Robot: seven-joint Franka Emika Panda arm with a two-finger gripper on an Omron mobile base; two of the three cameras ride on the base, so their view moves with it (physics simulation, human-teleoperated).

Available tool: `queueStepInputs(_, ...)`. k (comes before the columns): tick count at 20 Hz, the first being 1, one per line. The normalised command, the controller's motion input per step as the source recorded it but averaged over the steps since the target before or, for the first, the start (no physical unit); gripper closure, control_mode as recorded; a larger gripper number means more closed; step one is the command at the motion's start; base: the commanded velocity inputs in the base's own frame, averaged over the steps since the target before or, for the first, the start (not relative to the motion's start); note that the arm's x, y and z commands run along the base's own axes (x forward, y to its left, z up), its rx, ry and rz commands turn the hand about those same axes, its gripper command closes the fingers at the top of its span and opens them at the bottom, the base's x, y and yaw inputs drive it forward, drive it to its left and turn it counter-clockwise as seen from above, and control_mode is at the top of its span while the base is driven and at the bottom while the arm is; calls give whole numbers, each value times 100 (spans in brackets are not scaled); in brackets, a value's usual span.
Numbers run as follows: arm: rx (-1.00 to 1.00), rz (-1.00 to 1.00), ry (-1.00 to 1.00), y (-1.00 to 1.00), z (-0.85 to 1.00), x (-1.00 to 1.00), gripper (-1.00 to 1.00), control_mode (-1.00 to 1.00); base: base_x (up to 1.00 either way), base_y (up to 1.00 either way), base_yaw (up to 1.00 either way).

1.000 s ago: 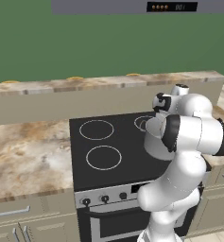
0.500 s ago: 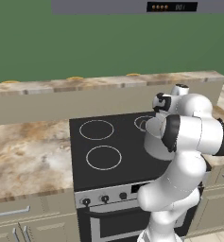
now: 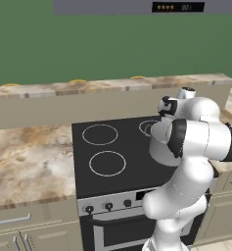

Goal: Turn on the burner for the pot on the stove. Wait thirty seconds for the pot to heat up. Then add the sweet potato to the pot.

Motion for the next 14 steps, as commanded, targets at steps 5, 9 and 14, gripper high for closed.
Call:
queueStepInputs(5, 0, 0, 0, 0, 0, 0, 100, -100, 0, 0, 0)
queueStepInputs(9, 0, 0, 0, 0, 0, 0, 100, -100, 0, 0, 0)
queueStepInputs(14, 0, 0, 0, 0, 0, 0, 100, -100, 0, 0, 0)
